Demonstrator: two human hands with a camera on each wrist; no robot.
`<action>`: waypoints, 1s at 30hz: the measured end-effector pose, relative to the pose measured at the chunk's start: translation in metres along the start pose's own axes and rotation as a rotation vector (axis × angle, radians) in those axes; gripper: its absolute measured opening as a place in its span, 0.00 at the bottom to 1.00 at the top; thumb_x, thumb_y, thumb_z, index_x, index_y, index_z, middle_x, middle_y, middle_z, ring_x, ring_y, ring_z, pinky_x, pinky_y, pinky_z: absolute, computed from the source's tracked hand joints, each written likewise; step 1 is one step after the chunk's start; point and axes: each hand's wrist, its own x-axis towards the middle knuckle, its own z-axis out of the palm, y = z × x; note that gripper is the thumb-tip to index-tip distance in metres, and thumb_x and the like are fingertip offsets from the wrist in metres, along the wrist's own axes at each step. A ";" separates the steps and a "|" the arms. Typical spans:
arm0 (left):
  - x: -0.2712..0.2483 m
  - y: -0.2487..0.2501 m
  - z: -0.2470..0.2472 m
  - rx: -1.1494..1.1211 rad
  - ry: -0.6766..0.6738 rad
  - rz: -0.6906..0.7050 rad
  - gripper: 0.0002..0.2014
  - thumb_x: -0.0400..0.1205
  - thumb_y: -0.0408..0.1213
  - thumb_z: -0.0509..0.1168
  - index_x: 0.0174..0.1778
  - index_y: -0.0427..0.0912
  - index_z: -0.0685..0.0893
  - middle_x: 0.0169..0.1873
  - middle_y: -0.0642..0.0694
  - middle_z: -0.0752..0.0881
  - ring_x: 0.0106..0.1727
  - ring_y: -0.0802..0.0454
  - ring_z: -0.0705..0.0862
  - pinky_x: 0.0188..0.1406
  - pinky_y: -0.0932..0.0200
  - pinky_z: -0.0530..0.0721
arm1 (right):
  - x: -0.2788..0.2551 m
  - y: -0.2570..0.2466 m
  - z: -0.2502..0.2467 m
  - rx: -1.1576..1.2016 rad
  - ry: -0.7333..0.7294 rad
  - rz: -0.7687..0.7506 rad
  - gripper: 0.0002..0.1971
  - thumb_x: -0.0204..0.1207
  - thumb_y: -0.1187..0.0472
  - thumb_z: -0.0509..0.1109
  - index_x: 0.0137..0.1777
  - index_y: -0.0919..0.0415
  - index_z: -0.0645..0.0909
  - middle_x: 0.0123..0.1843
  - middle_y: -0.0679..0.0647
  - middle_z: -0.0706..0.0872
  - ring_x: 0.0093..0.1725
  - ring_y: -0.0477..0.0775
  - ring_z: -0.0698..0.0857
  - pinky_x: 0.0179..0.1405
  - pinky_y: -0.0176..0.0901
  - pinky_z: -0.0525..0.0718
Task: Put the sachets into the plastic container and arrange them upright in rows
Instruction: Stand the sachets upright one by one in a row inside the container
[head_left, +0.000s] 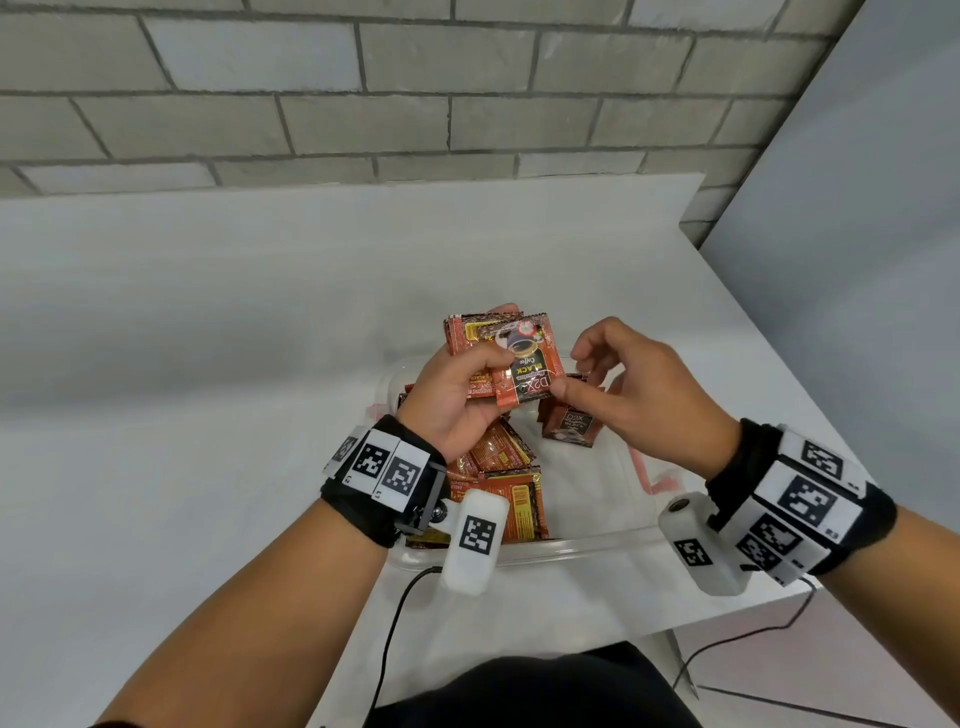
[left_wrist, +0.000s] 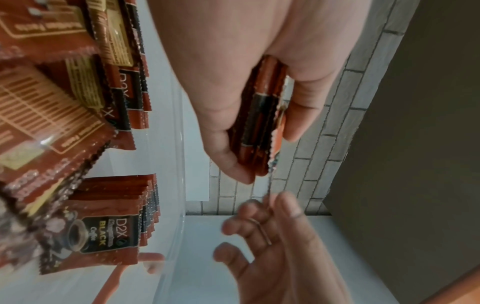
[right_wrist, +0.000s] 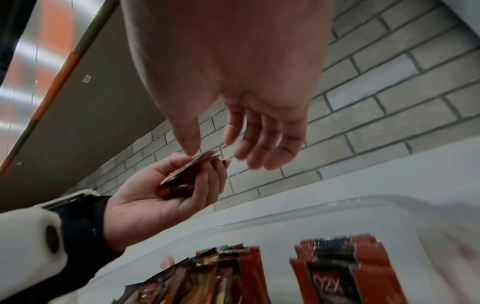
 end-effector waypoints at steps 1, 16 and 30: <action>0.000 0.000 0.001 0.004 -0.007 0.005 0.23 0.71 0.25 0.64 0.64 0.32 0.78 0.59 0.28 0.83 0.56 0.34 0.85 0.56 0.39 0.83 | -0.001 -0.001 0.002 0.025 -0.042 0.064 0.15 0.71 0.52 0.77 0.51 0.53 0.75 0.41 0.46 0.86 0.38 0.43 0.82 0.35 0.29 0.78; -0.005 -0.002 0.001 0.109 -0.076 0.083 0.15 0.77 0.20 0.62 0.59 0.33 0.79 0.57 0.30 0.83 0.56 0.35 0.83 0.52 0.45 0.87 | 0.004 -0.019 -0.003 0.652 -0.172 0.433 0.09 0.77 0.68 0.70 0.56 0.61 0.78 0.44 0.59 0.85 0.39 0.53 0.87 0.36 0.48 0.90; -0.004 0.005 -0.010 0.033 0.148 0.138 0.04 0.81 0.30 0.64 0.48 0.41 0.81 0.41 0.43 0.84 0.40 0.48 0.85 0.43 0.51 0.83 | 0.010 0.022 -0.018 -0.462 -0.246 0.097 0.06 0.78 0.61 0.70 0.48 0.59 0.89 0.42 0.47 0.82 0.35 0.40 0.76 0.36 0.29 0.70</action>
